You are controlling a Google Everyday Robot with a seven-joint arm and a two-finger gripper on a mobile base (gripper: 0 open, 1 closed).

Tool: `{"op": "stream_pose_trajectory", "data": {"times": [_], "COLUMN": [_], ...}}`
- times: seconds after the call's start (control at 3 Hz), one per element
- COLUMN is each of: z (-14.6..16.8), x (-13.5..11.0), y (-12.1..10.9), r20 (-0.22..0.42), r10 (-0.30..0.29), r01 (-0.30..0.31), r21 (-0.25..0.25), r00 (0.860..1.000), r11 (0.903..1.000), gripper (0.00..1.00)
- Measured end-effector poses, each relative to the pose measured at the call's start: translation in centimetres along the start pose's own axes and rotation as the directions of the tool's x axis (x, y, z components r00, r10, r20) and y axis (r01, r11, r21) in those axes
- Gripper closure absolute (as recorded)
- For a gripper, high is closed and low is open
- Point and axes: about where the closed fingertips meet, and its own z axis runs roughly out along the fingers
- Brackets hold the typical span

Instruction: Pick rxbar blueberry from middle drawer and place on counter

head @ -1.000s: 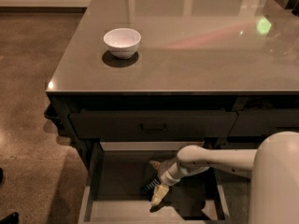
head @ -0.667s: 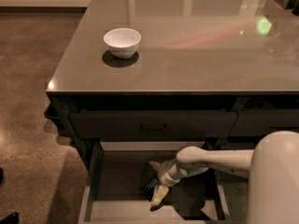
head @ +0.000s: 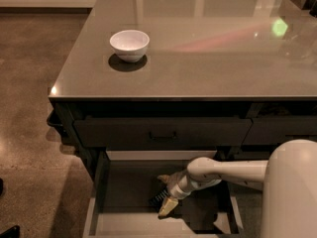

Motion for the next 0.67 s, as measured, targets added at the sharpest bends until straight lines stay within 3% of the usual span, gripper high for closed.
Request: {"op": "stream_pose_trajectory", "data": {"times": [0.67], "z": [0.00], "x": [0.00], "y": [0.00], "r20": [0.000], "r10": [0.000], "r01": [0.000], "r21": [0.000], "r00": [1.000], "r11": [1.0000], "gripper": [0.65]}}
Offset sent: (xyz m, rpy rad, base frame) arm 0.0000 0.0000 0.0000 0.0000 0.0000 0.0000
